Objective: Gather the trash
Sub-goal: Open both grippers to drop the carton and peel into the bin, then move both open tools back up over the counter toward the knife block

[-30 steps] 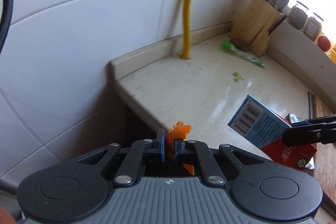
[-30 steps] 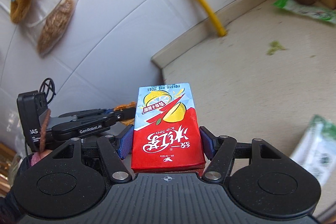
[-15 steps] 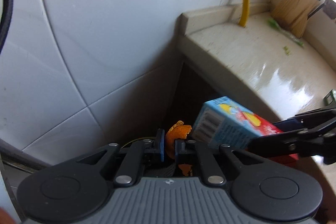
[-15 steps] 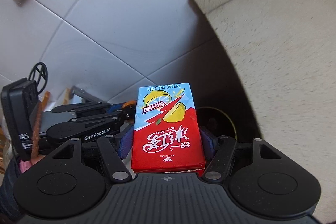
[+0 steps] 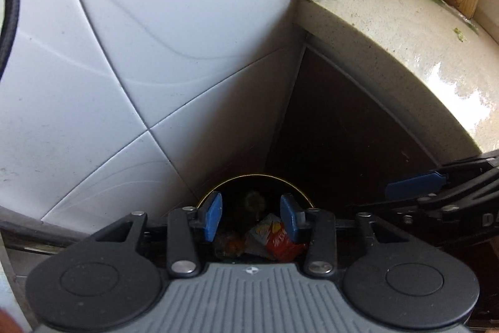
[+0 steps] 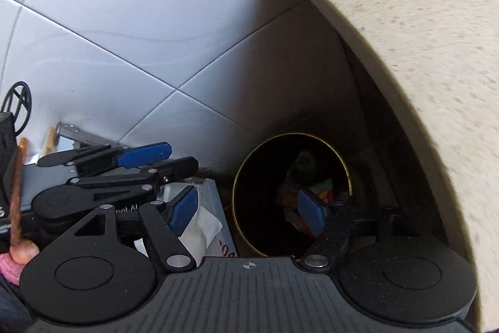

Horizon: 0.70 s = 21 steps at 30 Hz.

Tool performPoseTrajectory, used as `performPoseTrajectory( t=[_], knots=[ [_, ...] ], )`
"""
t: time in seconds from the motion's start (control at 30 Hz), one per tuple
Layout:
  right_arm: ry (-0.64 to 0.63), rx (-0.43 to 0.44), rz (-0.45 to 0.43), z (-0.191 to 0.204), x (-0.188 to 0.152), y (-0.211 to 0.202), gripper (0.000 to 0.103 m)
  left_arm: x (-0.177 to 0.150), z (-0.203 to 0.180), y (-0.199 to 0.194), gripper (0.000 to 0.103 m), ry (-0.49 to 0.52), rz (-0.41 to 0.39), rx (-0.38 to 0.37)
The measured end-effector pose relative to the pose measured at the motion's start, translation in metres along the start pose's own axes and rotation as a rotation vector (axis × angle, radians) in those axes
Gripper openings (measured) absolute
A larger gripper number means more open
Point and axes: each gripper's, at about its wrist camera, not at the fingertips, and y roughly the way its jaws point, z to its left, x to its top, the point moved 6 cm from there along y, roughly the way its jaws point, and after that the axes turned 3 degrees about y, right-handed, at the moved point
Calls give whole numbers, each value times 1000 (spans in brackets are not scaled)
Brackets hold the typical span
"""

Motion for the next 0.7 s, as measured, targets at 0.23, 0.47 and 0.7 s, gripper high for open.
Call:
performPoseTrajectory(
  t=[0.23, 0.47, 0.7],
  knots=[
    [56, 48, -143, -2, -10, -84, 80, 21, -27, -21, 38, 49, -69, -67],
    [94, -32, -396, -33, -34, -207, 86, 64, -92, -38, 40, 173, -166, -143],
    [176, -149, -571, -87, -71, -291, 89, 91, -166, -58, 44, 278, -240, -205]
  ],
)
